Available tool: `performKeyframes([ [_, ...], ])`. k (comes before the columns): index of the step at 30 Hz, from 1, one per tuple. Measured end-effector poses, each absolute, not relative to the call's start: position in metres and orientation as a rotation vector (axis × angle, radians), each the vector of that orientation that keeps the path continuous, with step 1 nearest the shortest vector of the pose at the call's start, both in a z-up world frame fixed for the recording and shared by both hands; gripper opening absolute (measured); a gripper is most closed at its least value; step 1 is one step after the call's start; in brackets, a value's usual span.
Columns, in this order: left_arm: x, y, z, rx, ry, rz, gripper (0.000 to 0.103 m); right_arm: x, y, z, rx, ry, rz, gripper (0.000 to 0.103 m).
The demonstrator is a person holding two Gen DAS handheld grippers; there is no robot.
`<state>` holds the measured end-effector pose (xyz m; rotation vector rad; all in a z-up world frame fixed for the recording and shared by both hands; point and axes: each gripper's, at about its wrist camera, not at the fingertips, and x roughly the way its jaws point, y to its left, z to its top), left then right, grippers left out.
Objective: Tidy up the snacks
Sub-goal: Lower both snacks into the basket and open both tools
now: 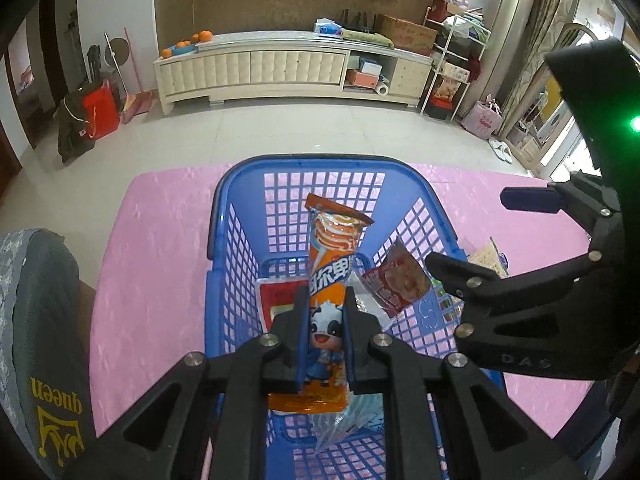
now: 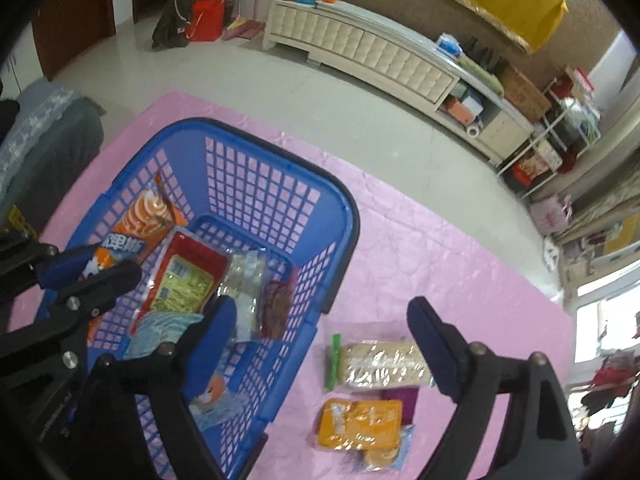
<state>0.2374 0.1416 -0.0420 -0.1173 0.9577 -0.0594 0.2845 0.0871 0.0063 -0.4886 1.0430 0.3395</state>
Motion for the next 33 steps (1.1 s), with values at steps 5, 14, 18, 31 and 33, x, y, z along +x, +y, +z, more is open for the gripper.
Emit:
performKeyframes([
  [5, 0.237, 0.137, -0.041, -0.118, 0.966, -0.070, 0.013, 0.281, 0.067, 0.007, -0.401, 1.060, 0.353, 0.090],
  [14, 0.265, 0.119, -0.049, -0.108, 1.008, -0.083, 0.013, 0.284, 0.041, 0.004, -0.291, 1.057, 0.378, 0.090],
  [18, 0.279, 0.117, -0.054, -0.126, 1.025, -0.080, 0.013, 0.289, 0.033, 0.000, -0.266, 1.057, 0.389, 0.090],
  [31, 0.292, 0.112, -0.061, -0.115, 1.042, -0.095, 0.058, 0.296, 0.004, -0.011, -0.181, 1.061, 0.391, 0.090],
  [33, 0.287, 0.111, -0.058, -0.131, 1.044, -0.098, 0.061, 0.294, -0.001, -0.009, -0.173, 1.056, 0.387, 0.090],
])
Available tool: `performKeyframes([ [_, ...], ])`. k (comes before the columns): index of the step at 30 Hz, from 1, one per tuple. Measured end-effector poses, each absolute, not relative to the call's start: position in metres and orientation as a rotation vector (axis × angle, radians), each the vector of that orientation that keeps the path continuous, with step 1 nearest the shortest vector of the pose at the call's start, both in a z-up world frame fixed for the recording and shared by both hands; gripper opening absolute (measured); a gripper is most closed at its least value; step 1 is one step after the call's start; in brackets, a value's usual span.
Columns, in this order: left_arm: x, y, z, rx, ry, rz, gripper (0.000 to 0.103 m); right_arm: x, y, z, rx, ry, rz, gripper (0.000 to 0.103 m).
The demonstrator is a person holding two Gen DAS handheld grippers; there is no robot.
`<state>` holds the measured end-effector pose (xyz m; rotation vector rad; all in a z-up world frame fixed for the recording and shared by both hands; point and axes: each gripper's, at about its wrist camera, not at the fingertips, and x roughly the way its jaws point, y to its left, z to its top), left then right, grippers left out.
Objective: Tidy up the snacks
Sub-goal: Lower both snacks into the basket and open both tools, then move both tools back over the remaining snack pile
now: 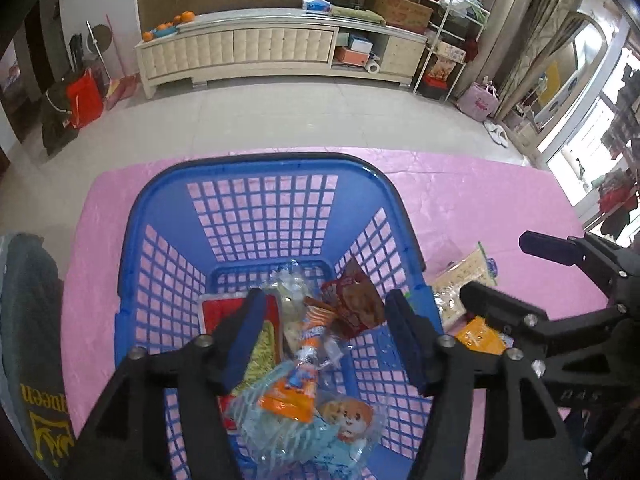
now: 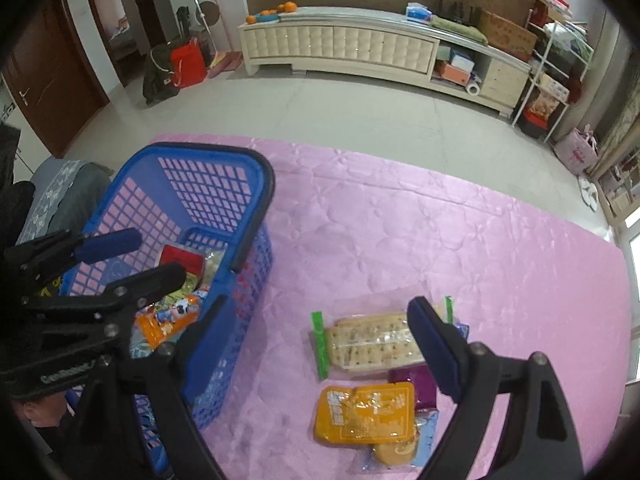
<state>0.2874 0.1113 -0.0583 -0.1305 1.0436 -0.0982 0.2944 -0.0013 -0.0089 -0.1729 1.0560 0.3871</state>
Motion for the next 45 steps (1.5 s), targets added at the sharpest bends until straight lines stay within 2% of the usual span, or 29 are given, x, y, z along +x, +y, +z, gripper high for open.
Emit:
performKeyframes([
  [12, 0.239, 0.082, -0.011, -0.045, 0.960, -0.102, 0.070, 0.257, -0.045, 0.025, -0.120, 1.005, 0.388, 0.090],
  [20, 0.203, 0.040, 0.007, 0.028, 0.906, -0.153, 0.082, 0.225, -0.092, 0.039, -0.085, 0.982, 0.359, 0.090],
  [31, 0.189, -0.025, -0.012, 0.138, 0.916, -0.239, 0.082, 0.197, -0.144, 0.032, -0.049, 0.997, 0.327, 0.090],
  [45, 0.189, -0.055, -0.058, 0.137, 0.995, -0.269, 0.082, 0.183, -0.182, -0.024, -0.018, 1.081, 0.326, 0.090],
])
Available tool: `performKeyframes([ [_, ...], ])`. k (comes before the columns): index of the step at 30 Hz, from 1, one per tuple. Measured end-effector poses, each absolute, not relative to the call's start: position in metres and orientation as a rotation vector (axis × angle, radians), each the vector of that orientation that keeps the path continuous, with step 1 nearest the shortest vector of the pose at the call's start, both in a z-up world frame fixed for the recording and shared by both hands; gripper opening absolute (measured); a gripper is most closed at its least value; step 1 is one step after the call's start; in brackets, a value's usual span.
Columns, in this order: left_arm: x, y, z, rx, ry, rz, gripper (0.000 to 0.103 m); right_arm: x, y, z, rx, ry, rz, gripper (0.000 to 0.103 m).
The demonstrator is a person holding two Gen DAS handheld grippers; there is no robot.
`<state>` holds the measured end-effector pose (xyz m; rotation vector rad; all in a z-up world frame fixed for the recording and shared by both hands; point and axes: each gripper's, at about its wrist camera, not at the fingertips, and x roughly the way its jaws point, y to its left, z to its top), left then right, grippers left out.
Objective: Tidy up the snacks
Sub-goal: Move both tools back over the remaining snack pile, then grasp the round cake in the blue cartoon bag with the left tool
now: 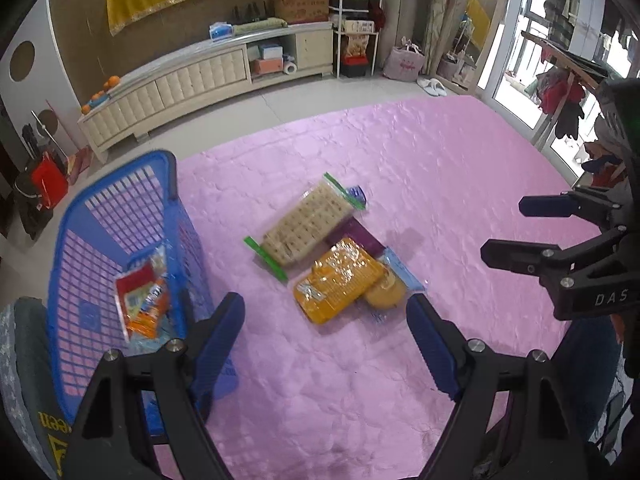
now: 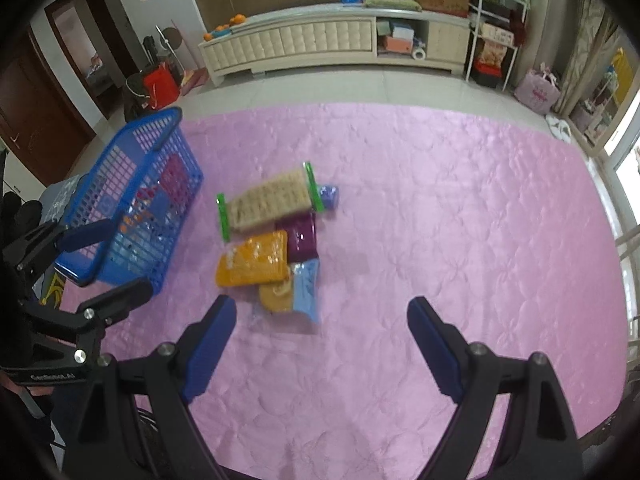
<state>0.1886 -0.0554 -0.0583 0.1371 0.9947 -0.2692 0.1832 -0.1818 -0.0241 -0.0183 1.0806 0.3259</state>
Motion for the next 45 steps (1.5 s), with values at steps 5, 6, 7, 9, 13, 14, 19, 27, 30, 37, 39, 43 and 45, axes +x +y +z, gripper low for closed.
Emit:
performKeyframes([
  [5, 0.190, -0.065, -0.078, 0.103, 1.041, -0.278, 0.082, 0.180, -0.184, -0.048, -0.014, 1.106, 0.328, 0.090],
  [6, 0.190, -0.066, -0.081, 0.096, 1.048, -0.280, 0.082, 0.180, -0.184, -0.052, -0.013, 1.111, 0.327, 0.090],
  [7, 0.191, -0.068, -0.086, 0.087, 1.059, -0.282, 0.082, 0.180, -0.185, -0.055, -0.012, 1.116, 0.327, 0.090],
  [9, 0.194, -0.072, -0.094, 0.075, 1.085, -0.279, 0.082, 0.180, -0.189, -0.063, -0.001, 1.129, 0.327, 0.090],
  [13, 0.201, -0.082, -0.108, 0.033, 1.135, -0.276, 0.082, 0.184, -0.201, -0.073, 0.027, 1.146, 0.309, 0.090],
  [14, 0.203, -0.084, -0.111, 0.019, 1.145, -0.277, 0.082, 0.186, -0.205, -0.075, 0.036, 1.151, 0.309, 0.090],
  [19, 0.216, -0.097, -0.127, -0.049, 1.201, -0.259, 0.082, 0.196, -0.215, -0.080, 0.021, 1.171, 0.290, 0.090],
  [27, 0.236, -0.110, -0.145, -0.110, 1.262, -0.196, 0.082, 0.213, -0.238, -0.090, 0.055, 1.185, 0.261, 0.090],
  [30, 0.245, -0.117, -0.154, -0.132, 1.284, -0.177, 0.082, 0.218, -0.245, -0.093, 0.057, 1.187, 0.262, 0.090],
  [37, 0.254, -0.140, -0.169, -0.120, 1.310, -0.121, 0.082, 0.226, -0.262, -0.108, 0.083, 1.208, 0.256, 0.090],
  [39, 0.256, -0.145, -0.170, -0.093, 1.300, -0.095, 0.082, 0.228, -0.266, -0.112, 0.090, 1.213, 0.256, 0.090],
  [43, 0.260, -0.152, -0.174, -0.065, 1.297, -0.052, 0.082, 0.229, -0.273, -0.118, 0.105, 1.221, 0.258, 0.090],
  [45, 0.261, -0.155, -0.176, -0.045, 1.303, -0.035, 0.082, 0.230, -0.276, -0.120, 0.113, 1.225, 0.259, 0.090],
])
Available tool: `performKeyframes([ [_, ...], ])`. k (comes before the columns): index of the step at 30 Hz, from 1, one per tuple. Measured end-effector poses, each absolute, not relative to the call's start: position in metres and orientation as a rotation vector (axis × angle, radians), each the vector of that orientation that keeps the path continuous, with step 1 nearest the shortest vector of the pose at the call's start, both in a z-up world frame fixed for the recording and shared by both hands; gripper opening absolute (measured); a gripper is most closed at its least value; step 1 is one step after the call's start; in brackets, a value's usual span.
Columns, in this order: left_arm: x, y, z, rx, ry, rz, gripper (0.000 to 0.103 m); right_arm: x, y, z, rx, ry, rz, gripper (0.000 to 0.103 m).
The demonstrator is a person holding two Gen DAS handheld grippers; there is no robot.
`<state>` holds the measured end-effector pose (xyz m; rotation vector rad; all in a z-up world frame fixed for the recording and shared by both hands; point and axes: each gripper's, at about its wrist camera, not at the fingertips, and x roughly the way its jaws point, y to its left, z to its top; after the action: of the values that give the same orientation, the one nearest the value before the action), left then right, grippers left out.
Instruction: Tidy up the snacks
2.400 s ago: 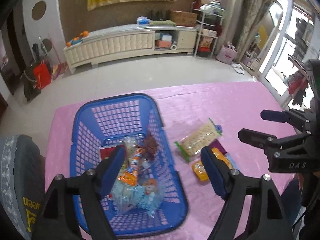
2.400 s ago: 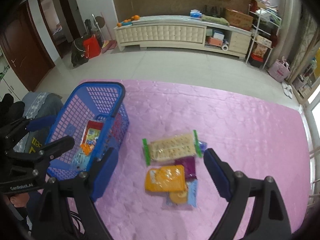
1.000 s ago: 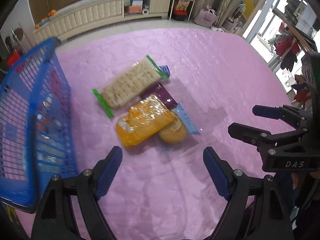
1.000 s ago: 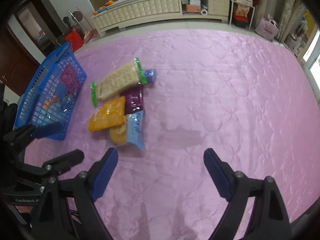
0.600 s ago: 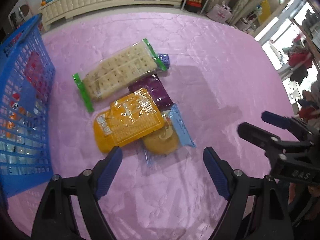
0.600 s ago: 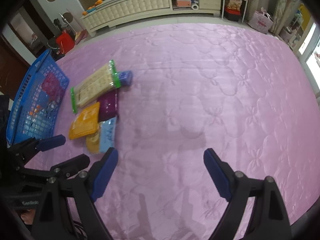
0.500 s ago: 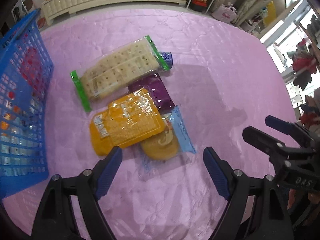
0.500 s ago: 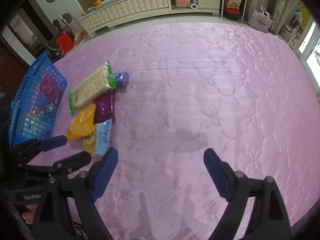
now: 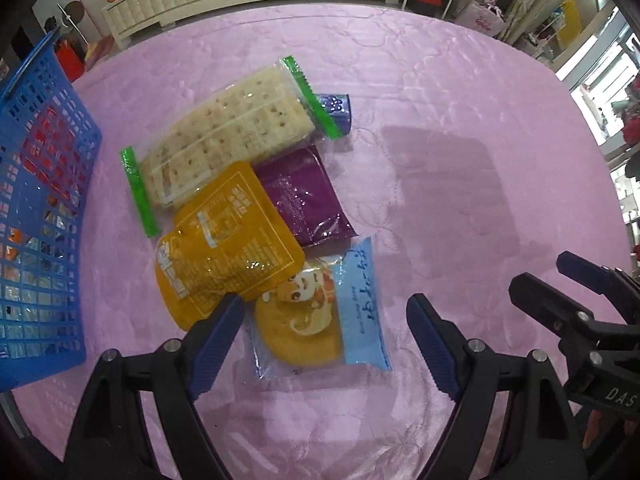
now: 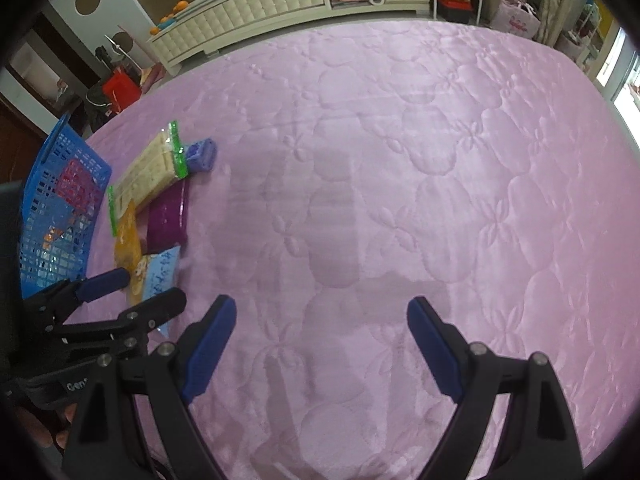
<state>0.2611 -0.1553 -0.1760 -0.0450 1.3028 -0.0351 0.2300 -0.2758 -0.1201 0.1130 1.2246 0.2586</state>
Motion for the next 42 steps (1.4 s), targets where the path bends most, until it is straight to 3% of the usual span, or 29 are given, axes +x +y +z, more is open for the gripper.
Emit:
performKeyframes([
  [8, 0.256, -0.144, -0.191, -0.100, 1.322, -0.025, 0.082, 0.227, -0.281, -0.122, 0.116, 1.230, 0.263, 0.090],
  [9, 0.255, -0.143, -0.193, -0.104, 1.333, -0.034, 0.079, 0.226, -0.281, -0.122, 0.114, 1.231, 0.263, 0.090],
  [11, 0.253, -0.143, -0.190, -0.104, 1.319, -0.049, 0.060, 0.226, -0.277, -0.121, 0.111, 1.234, 0.265, 0.090],
  [13, 0.249, -0.142, -0.187, -0.095, 1.321, -0.062, 0.054, 0.223, -0.276, -0.119, 0.106, 1.231, 0.266, 0.090],
  [29, 0.197, -0.107, -0.145, -0.073, 1.150, -0.148, 0.053, 0.204, -0.239, -0.093, 0.019, 1.201, 0.318, 0.090],
  [42, 0.166, -0.042, -0.148, -0.156, 1.084, -0.040, 0.053, 0.202, -0.150, -0.086, -0.168, 1.101, 0.544, 0.090],
])
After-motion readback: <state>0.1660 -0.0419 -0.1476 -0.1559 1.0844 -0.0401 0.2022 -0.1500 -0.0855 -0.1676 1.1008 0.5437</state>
